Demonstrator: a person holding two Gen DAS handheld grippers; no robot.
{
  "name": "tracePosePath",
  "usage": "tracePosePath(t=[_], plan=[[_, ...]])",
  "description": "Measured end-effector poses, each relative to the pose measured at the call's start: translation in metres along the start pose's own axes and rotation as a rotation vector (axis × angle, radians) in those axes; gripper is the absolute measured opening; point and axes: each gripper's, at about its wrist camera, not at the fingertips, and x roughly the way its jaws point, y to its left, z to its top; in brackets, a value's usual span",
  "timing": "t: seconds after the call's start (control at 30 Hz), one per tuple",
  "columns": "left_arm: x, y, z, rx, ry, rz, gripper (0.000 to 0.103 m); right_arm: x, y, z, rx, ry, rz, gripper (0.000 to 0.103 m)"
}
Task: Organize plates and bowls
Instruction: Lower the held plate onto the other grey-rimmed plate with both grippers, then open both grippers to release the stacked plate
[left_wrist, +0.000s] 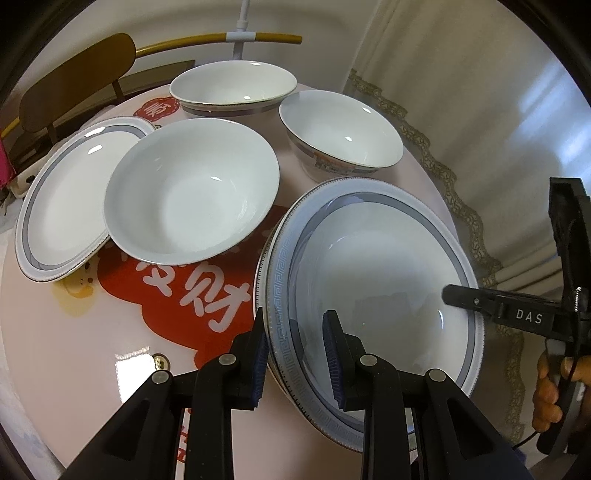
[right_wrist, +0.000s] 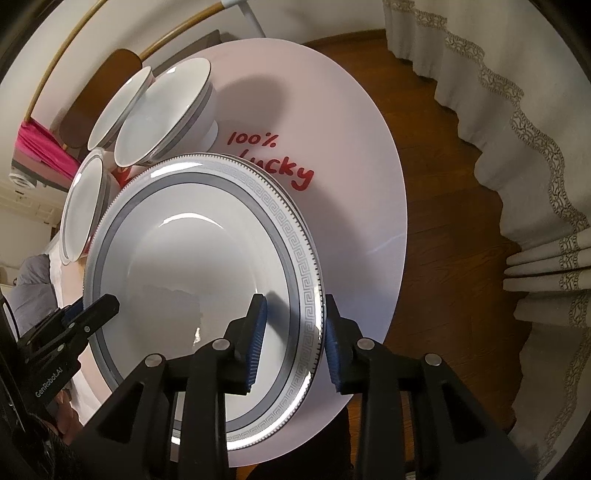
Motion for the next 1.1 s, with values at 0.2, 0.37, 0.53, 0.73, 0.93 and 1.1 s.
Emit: tracePosePath(t=[0.2, 0.37, 0.53, 0.73, 0.93, 1.1], plan=[[-0.001, 0.001, 0.000, 0.014, 0.001, 0.026, 0.026, 0.004, -0.002, 0.001, 0.008, 0.013, 0.013, 0.030], [-0.002, 0.001, -0.002, 0.025, 0.006, 0.026, 0.026, 0.005, -0.002, 0.001, 0.020, 0.012, 0.015, 0.030], [-0.007, 0.003, -0.001, 0.027, 0.002, 0.015, 0.028, 0.003, 0.003, 0.002, 0.006, 0.016, -0.018, 0.030], [-0.022, 0.002, 0.001, 0.044, 0.002, -0.012, 0.048, -0.006, 0.016, -0.003, -0.023, 0.016, -0.098, 0.032], [-0.048, 0.006, 0.004, 0.079, 0.011, -0.060, 0.060, -0.030, 0.025, -0.010, -0.005, -0.024, -0.146, 0.033], [-0.075, 0.020, 0.010, 0.112, -0.002, -0.089, 0.064, -0.055, 0.042, -0.016, 0.013, -0.078, -0.131, 0.033]])
